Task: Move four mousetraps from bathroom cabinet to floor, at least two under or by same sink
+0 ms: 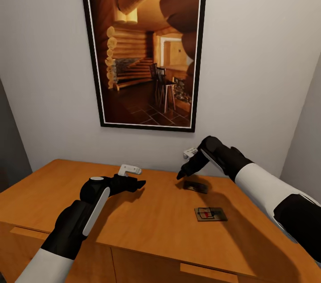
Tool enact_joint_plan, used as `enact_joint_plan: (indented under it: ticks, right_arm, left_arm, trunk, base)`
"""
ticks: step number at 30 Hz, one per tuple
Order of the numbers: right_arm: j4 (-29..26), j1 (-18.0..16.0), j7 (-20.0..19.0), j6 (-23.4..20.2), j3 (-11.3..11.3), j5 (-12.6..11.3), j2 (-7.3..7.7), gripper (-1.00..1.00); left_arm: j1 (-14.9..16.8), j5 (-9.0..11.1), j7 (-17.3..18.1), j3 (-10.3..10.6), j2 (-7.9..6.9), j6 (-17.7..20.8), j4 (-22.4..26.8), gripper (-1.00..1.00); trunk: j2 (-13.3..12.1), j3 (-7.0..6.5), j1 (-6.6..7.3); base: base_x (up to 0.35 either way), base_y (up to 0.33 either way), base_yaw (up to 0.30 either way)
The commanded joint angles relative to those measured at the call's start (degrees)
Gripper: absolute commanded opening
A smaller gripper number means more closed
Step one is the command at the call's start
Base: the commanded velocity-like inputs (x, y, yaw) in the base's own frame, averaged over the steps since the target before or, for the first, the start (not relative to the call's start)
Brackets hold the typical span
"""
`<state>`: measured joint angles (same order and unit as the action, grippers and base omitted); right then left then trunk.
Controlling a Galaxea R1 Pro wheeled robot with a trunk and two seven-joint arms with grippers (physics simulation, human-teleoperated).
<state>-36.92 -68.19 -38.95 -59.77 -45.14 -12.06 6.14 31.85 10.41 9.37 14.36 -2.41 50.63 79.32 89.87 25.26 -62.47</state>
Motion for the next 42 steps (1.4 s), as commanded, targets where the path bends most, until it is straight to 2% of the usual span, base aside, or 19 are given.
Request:
enact_joint_plan:
  ticks: [1, 20, 42]
  right_arm:
    - [-0.1, -0.1, 0.2, -0.2, -0.4, -0.6, 0.13, 1.00]
    - [-0.3, -0.1, -0.2, -0.2, -0.5, -0.7, 1.06, 1.00]
    - [-0.4, -0.1, -0.2, -0.2, -0.5, -0.7, 1.09, 1.00]
  left_arm:
    - [0.1, 0.2, -0.1, 0.1, -0.04, 0.3, 0.0, 1.00]
    - [0.1, 0.2, -0.1, 0.1, 0.02, 0.2, 0.0, 1.00]
    - [0.1, 0.2, -0.1, 0.1, 0.03, 0.2, 0.1, 1.00]
  trunk:
    - [0.0, 0.07, 0.00]
    - [0.0, 0.07, 0.00]
    - [0.0, 0.07, 0.00]
  base:
    - [0.000, 0.000, 0.000]
    - [0.000, 0.000, 0.000]
    - [-0.025, -0.010, 0.000]
